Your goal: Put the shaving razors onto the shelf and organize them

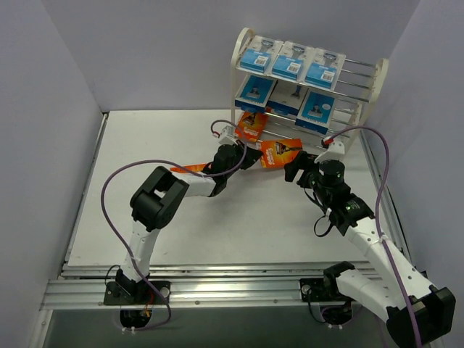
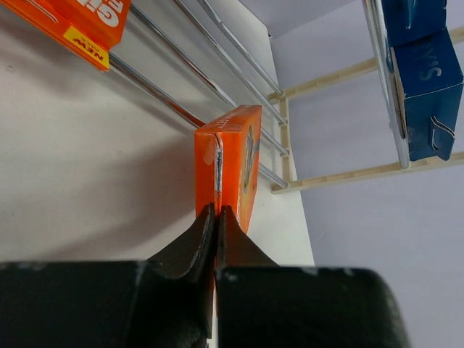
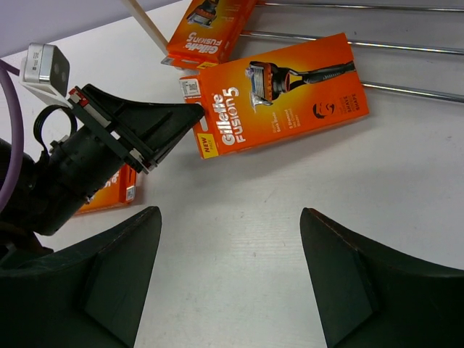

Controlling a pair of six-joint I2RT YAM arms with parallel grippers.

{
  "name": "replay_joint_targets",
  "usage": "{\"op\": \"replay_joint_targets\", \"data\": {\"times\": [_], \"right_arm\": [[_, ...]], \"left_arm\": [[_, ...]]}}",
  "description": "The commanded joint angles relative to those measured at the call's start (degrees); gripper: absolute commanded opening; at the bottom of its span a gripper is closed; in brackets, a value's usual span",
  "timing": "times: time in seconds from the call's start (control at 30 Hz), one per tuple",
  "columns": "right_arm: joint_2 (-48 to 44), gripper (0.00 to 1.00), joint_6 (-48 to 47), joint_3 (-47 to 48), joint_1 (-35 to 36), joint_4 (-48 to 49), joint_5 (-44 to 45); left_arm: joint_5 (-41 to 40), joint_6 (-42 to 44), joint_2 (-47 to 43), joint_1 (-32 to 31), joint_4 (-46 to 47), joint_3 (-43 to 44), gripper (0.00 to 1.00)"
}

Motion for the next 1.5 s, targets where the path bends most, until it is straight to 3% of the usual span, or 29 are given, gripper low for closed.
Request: {"op": "replay_joint_targets", "data": {"times": [0.0, 0.37, 0.97, 1.47], "right_arm": [[-0.63, 0.73, -0.48, -0.64, -0.52, 2.23, -0.78], [-3.09, 0.73, -0.12, -1.17, -0.6, 1.79, -0.95], [-5.82, 0.73, 0.58, -2.49, -0.6, 1.61, -2.01], [-6.52, 0.74, 0.67, -3.11, 0.54, 1.79, -1.57]], "left_arm": [[-5.31, -3.74, 1.04, -1.58, 6.93, 0.12, 0.02], [-19.01, -8.58, 2.71, -6.24, 7.72, 1.0, 0.02], [-27.19, -16.67, 7.98, -7.12, 8.42, 6.71, 0.02], [-30.97, -18.17, 12.91, -8.61, 9.21, 12.07, 0.02]]}}
